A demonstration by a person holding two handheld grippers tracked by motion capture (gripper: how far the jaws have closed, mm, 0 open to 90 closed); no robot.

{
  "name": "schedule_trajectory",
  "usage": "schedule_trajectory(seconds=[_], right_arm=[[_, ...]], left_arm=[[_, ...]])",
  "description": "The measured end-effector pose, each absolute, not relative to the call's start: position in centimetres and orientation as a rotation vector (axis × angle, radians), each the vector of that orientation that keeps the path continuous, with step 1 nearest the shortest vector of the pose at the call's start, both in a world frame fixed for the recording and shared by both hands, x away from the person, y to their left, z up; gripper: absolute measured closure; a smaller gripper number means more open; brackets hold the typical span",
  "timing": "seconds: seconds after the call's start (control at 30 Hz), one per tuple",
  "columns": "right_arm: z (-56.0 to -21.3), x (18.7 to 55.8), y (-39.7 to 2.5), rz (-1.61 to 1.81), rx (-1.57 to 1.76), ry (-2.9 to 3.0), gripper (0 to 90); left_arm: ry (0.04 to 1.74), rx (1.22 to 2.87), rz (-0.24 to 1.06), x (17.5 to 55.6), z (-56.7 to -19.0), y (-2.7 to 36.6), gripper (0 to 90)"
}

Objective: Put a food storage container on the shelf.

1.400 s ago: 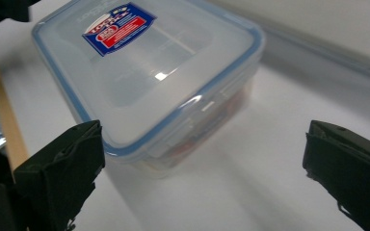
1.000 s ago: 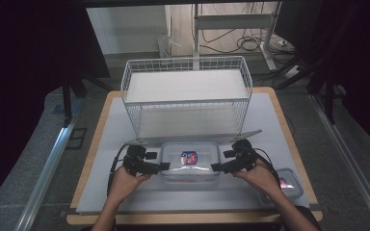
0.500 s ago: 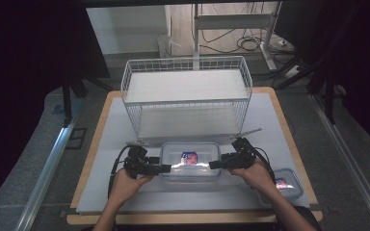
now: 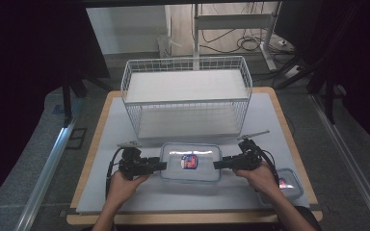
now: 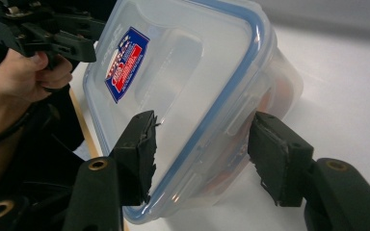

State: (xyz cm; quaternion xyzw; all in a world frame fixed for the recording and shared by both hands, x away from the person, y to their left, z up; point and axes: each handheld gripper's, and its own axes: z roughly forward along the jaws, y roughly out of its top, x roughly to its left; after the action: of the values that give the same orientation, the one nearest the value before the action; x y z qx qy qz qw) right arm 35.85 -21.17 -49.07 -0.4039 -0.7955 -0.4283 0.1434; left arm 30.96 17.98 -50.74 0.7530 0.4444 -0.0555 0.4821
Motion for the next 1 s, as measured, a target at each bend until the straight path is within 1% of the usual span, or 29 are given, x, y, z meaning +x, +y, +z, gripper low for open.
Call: schedule_trajectory(seconds=[0.03, 0.07, 0.17, 0.2, 0.23, 0.3, 0.43, 0.47, 0.5, 0.53, 0.57, 0.6, 0.87, 1.0], right_arm=[[-49.1, 35.9, -21.2, -1.23, -1.172, -2.279, 44.0], [-49.1, 35.9, -21.3, -1.246, -1.159, -2.272, 45.9], [-48.9, 35.8, -21.1, -1.246, -1.147, -2.298, 46.0], [-48.9, 35.7, -21.0, -1.248, -1.14, -2.309, 46.0], [-48.9, 35.7, -21.0, -1.248, -1.14, -2.309, 46.0], [-48.9, 35.7, -21.0, -1.249, -1.139, -2.308, 46.0], [-48.9, 35.7, -20.9, -1.256, -1.13, -2.317, 46.0], [-48.8, 35.6, -20.9, -1.262, -1.123, -2.326, 46.0], [-48.8, 35.6, -20.9, -1.262, -1.123, -2.326, 46.0], [-48.8, 35.6, -20.8, -1.265, -1.119, -2.331, 45.9], [-48.8, 35.5, -20.8, -1.267, -1.116, -2.335, 45.9], [-48.8, 35.5, -20.9, -1.272, -1.113, -2.335, 46.0], [-48.7, 35.2, -20.7, -1.298, -1.117, -2.346, 47.3], [-48.6, 34.9, -20.6, -1.321, -1.14, -2.338, 48.7]], left_arm=[[1.081, 1.83, -0.144, 31.2, -50.9, 17.9, 45.9], [1.084, 1.811, -0.138, 31.4, -50.9, 17.9, 42.5], [1.086, 1.793, -0.136, 32.0, -50.7, 18.1, 43.0], [1.103, 1.759, -0.179, 32.1, -51.1, 18.3, 43.5], [1.103, 1.759, -0.179, 32.1, -51.1, 18.3, 43.5], [1.112, 1.74, -0.232, 32.1, -51.5, 18.6, 42.6], [1.124, 1.742, -0.217, 31.9, -51.4, 18.5, 38.9], [1.123, 1.736, -0.234, 31.9, -51.5, 18.6, 38.6], [1.123, 1.736, -0.234, 31.9, -51.5, 18.6, 39.6], [1.116, 1.733, -0.256, 31.9, -51.6, 18.7, 39.6], [1.111, 1.732, -0.267, 31.9, -51.7, 18.8, 42.2], [1.116, 1.729, -0.29, 31.8, -51.7, 18.8, 42.5], [1.135, 1.722, -0.293, 31.3, -51.4, 19.0, 45.5], [1.144, 1.726, -0.271, 30.8, -51.2, 18.9, 46.7]])
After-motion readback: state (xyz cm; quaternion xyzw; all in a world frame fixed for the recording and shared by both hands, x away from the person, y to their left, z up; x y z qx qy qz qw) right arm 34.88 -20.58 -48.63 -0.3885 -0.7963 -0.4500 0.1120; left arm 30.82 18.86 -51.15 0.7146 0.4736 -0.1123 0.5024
